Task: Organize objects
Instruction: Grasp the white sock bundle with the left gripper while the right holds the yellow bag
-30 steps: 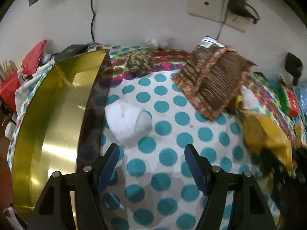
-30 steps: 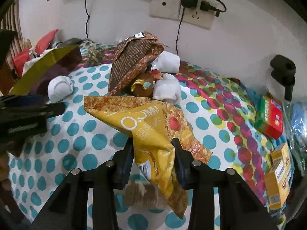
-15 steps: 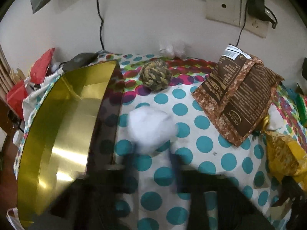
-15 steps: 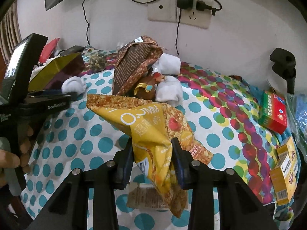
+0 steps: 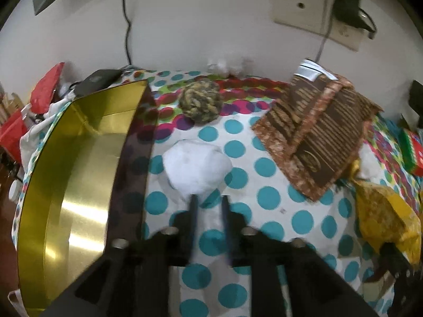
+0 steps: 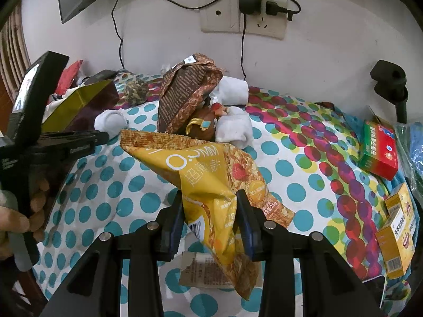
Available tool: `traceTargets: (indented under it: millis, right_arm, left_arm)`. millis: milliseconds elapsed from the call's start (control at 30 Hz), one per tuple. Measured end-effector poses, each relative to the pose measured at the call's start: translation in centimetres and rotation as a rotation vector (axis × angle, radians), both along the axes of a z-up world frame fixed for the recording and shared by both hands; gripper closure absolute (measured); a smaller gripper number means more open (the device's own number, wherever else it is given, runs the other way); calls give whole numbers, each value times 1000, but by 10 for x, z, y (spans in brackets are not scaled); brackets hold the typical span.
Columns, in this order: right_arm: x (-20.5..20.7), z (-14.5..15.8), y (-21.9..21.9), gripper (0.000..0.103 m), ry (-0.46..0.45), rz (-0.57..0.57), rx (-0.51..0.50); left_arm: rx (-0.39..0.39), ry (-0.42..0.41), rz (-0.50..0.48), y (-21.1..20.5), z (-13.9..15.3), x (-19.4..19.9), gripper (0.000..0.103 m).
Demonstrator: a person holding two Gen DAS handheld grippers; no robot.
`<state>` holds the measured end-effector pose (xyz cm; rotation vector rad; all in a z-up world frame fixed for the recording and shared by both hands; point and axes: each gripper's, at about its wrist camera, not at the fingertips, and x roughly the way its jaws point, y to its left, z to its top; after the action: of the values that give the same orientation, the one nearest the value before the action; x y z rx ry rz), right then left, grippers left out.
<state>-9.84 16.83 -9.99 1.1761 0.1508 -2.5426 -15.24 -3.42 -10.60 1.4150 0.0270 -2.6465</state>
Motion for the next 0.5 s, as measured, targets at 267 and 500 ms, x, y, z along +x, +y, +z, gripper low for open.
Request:
traceTargets:
  millis: [267, 500]
  right_arm:
    - [0, -1, -1, 67, 3, 17, -24]
    - [-3, -3, -3, 67, 5, 36, -39]
  left_arm:
    - [-46, -6, -1, -6, -1, -21, 40]
    - [-141, 5, -10, -3, -12, -43, 40]
